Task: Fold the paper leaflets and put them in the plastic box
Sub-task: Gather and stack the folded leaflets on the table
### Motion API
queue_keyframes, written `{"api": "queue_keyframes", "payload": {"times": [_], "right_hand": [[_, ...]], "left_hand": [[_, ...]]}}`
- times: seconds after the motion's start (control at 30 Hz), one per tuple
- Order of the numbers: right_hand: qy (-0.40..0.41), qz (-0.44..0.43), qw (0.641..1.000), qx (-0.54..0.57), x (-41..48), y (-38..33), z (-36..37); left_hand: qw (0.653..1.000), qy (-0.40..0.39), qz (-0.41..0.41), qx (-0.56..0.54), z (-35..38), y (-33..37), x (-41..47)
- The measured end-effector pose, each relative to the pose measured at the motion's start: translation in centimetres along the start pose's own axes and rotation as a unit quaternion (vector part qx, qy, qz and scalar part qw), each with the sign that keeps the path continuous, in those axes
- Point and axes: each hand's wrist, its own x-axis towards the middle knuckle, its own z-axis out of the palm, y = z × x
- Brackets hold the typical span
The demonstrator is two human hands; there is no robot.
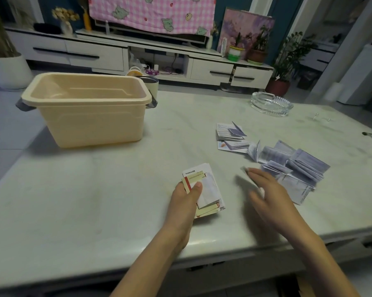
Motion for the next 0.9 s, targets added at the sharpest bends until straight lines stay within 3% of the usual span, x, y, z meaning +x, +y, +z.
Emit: {"api": "queue_keyframes", "payload": {"times": [0.07,0.1,0.17,0.2,0.27,0.4,0.63,0.8,0.9], "right_hand": [[0.082,0.043,0.980,0.176,-0.2,-1.6,-0.6],[0.104,0.068,0.952,0.280,-0.3,-2.6,-0.8],[0.098,0.113,0.886,0.439,-0.6,-4.7,-0.7],[0.078,0.121,0.869,0.473,-0.8,-5.8,-0.3],[0.052,0.121,0.874,0.469,-1.2,-7.3,1.2],[0.108,0.121,0.919,0.359,-1.8,-8.1,4.0],[0.153,0.081,0.954,0.245,-2.7,-8.5,5.6],[-0.001,0.062,0.923,0.379,-1.3,-8.0,5.6],[-0.028,0.038,0.925,0.376,-1.9,-7.8,6.4]], "left_hand": [[1.000,0.022,0.010,-0.009,0.2,-0.2,0.0],[0.999,0.033,0.014,-0.013,0.2,-0.3,-0.1],[0.999,0.044,0.020,-0.013,0.3,-0.4,-0.1],[0.999,0.045,0.025,-0.006,0.4,-0.5,-0.1],[0.999,0.039,0.030,0.007,0.4,-0.4,-0.1],[0.999,0.039,0.017,-0.025,0.5,-0.3,-0.2],[0.998,0.018,0.056,0.029,0.2,-0.3,-0.2],[0.975,-0.030,0.171,0.140,-0.4,0.1,-0.4],[0.962,-0.050,0.198,0.183,-0.8,-0.3,-0.2]]}}
